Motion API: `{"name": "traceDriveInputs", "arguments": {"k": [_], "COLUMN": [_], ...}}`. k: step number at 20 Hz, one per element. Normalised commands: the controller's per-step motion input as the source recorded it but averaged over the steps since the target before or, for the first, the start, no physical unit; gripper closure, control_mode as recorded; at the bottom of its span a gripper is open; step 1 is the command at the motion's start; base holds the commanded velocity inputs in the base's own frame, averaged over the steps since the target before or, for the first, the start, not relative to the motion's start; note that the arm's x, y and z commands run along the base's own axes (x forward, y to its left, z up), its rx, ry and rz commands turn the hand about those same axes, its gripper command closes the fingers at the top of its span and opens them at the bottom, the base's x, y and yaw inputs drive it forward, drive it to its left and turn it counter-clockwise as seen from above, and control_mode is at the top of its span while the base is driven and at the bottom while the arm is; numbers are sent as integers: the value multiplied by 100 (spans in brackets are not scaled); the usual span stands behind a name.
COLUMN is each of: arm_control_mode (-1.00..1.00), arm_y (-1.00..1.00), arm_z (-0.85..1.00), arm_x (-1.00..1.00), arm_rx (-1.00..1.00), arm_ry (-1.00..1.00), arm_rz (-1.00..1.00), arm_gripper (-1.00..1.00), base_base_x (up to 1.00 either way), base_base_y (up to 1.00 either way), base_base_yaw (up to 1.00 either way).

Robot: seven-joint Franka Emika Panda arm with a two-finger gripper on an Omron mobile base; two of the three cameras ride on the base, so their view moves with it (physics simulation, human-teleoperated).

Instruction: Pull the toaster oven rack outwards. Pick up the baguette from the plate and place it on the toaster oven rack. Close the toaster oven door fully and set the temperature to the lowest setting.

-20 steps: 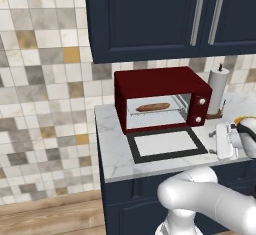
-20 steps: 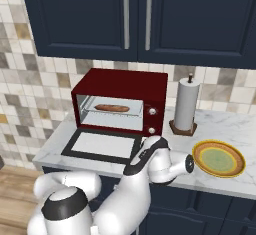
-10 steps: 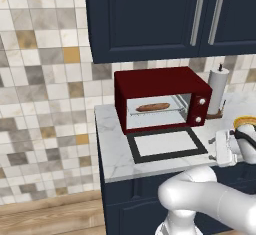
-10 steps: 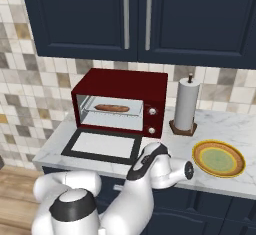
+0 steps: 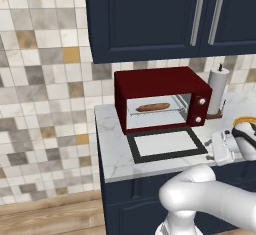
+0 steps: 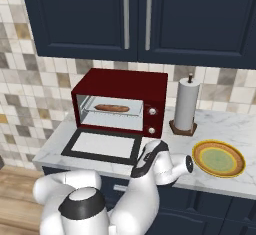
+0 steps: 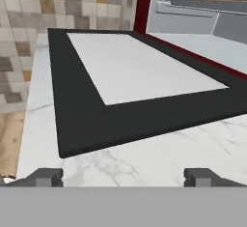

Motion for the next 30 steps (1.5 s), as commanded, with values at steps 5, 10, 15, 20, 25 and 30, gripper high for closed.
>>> {"name": "traceDriveInputs", "arguments": {"k": [5, 10, 15, 20, 25, 30], "arm_control_mode": [-100, -100, -100, -100, -100, -100], "arm_y": [30, 32, 31, 49, 64, 72], "arm_z": [-1, -17, -9, 11, 23, 39], "arm_x": [0, 0, 0, -11, -12, -5], "arm_rx": [16, 15, 12, 7, 5, 5], "arm_ry": [5, 3, 0, 0, 0, 0], "arm_rz": [5, 2, 0, 0, 0, 0], "arm_gripper": [-100, -100, -100, 100, 100, 100], "base_base_x": [0, 0, 0, 0, 0, 0], "base_base_y": [0, 0, 0, 0, 0, 0], "base_base_yaw": [0, 0, 0, 0, 0, 0]}}
